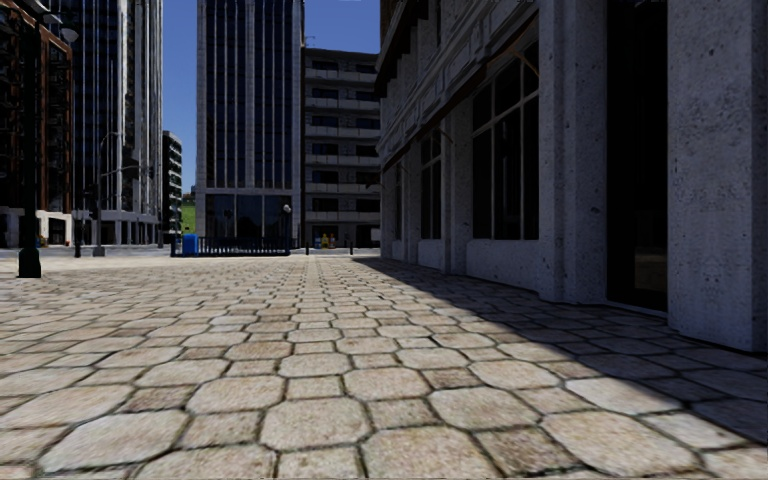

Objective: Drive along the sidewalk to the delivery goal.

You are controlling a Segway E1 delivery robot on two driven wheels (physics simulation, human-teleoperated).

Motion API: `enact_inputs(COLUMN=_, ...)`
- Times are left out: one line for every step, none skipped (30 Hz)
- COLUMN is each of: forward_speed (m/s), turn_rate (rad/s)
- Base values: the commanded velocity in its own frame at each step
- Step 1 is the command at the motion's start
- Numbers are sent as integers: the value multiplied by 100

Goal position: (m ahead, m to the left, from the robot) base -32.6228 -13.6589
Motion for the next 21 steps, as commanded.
enact_inputs(forward_speed=81, turn_rate=100)
enact_inputs(forward_speed=81, turn_rate=100)
enact_inputs(forward_speed=86, turn_rate=100)
enact_inputs(forward_speed=88, turn_rate=100)
enact_inputs(forward_speed=89, turn_rate=100)
enact_inputs(forward_speed=89, turn_rate=100)
enact_inputs(forward_speed=89, turn_rate=100)
enact_inputs(forward_speed=89, turn_rate=100)
enact_inputs(forward_speed=90, turn_rate=100)
enact_inputs(forward_speed=90, turn_rate=100)
enact_inputs(forward_speed=93, turn_rate=100)
enact_inputs(forward_speed=99, turn_rate=100)
enact_inputs(forward_speed=103, turn_rate=100)
enact_inputs(forward_speed=103, turn_rate=100)
enact_inputs(forward_speed=105, turn_rate=100)
enact_inputs(forward_speed=107, turn_rate=100)
enact_inputs(forward_speed=107, turn_rate=100)
enact_inputs(forward_speed=107, turn_rate=100)
enact_inputs(forward_speed=108, turn_rate=100)
enact_inputs(forward_speed=108, turn_rate=100)
enact_inputs(forward_speed=109, turn_rate=100)
